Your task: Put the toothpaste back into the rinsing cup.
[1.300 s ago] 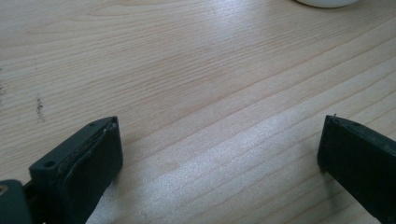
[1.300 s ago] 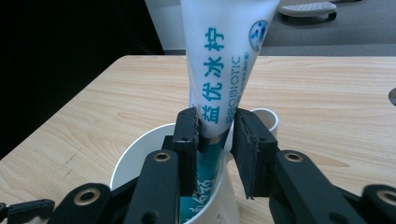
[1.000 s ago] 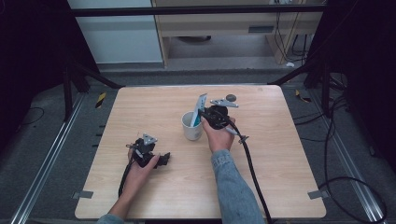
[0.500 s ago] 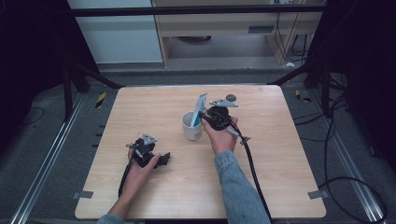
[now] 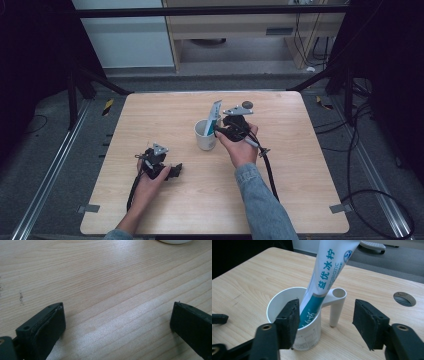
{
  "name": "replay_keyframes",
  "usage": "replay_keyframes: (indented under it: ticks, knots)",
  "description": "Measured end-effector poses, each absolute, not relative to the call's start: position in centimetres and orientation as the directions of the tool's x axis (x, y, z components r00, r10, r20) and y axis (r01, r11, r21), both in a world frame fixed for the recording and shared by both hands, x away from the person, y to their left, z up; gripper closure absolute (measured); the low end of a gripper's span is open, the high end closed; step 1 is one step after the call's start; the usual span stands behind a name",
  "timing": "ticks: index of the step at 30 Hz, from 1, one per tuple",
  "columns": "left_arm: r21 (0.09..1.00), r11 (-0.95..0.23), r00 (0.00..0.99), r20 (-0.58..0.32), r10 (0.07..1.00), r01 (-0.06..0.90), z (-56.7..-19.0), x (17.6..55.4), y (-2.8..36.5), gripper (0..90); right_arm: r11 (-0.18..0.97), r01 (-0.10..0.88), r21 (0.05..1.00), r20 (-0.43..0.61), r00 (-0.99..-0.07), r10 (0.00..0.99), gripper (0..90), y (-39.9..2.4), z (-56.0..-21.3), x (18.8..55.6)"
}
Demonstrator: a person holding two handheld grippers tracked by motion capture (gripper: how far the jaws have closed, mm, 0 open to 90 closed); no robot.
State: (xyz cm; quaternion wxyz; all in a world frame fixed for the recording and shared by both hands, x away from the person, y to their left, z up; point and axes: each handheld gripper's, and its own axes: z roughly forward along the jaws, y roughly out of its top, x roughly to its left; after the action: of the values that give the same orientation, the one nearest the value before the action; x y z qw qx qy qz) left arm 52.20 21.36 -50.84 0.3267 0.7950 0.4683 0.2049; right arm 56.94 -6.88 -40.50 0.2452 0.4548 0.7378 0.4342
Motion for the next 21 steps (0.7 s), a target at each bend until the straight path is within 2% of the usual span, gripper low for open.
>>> replay_keyframes:
  ticks: [7, 9, 14, 19, 21]
  knots:
    - [0.711, -0.348, 0.477, 0.02, 0.878, 0.611, -50.8, 52.2, 21.4, 0.0, 0.25, 0.459, 0.852, -0.004, -0.473, 0.881, 23.2, -7.6, -40.1, 56.5]
    - [0.712, -0.348, 0.477, 0.02, 0.879, 0.611, -50.8, 52.2, 21.4, 0.0, 0.278, 0.464, 0.841, -0.029, -0.476, 0.879, 16.6, -7.8, -40.0, 56.5]
    - [0.712, -0.347, 0.476, 0.02, 0.879, 0.61, -50.8, 52.2, 21.3, 0.0, 0.334, 0.471, 0.816, -0.065, -0.5, 0.864, 9.3, -8.9, -39.8, 56.1]
    - [0.712, -0.348, 0.477, 0.021, 0.879, 0.61, -50.8, 52.2, 21.3, 0.0, 0.356, 0.478, 0.803, -0.077, -0.509, 0.857, 9.3, -10.7, -39.7, 55.7]
    - [0.712, -0.348, 0.476, 0.022, 0.879, 0.61, -50.8, 52.2, 21.3, 0.0, 0.366, 0.493, 0.789, -0.066, -0.525, 0.848, 15.1, -11.5, -39.8, 55.7]
